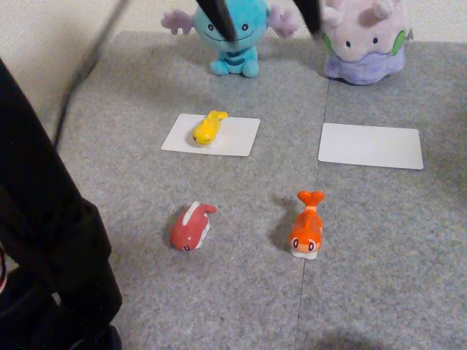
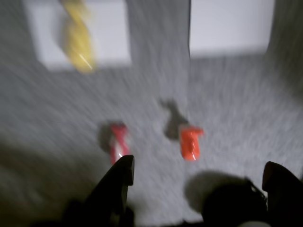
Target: Wooper wants to eat egg sudhi, and Goomy wants to eat shrimp sushi
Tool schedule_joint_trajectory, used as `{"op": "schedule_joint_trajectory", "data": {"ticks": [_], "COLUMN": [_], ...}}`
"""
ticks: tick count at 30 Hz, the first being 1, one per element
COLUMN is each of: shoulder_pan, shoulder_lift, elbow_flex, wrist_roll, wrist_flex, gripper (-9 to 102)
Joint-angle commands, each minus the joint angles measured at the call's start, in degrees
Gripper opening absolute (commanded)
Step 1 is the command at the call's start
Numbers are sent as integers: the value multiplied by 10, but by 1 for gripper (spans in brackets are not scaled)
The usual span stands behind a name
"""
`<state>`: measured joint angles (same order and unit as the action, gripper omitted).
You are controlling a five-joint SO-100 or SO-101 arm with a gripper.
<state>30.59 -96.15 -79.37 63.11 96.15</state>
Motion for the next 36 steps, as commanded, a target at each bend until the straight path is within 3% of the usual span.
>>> {"op": "schedule_joint_trajectory", "data": {"ticks": [1,8,17,36], "shoulder_pan": [82,136,139,196], "shoulder_lift": [-25,-22,-21,17], "elbow_flex": [-73,-247,-418,-432], "wrist_roll": [-85,-174,-190,-180], "wrist_flex": [-18,-134,-314,-413], "gripper": [32,31,31,16]}}
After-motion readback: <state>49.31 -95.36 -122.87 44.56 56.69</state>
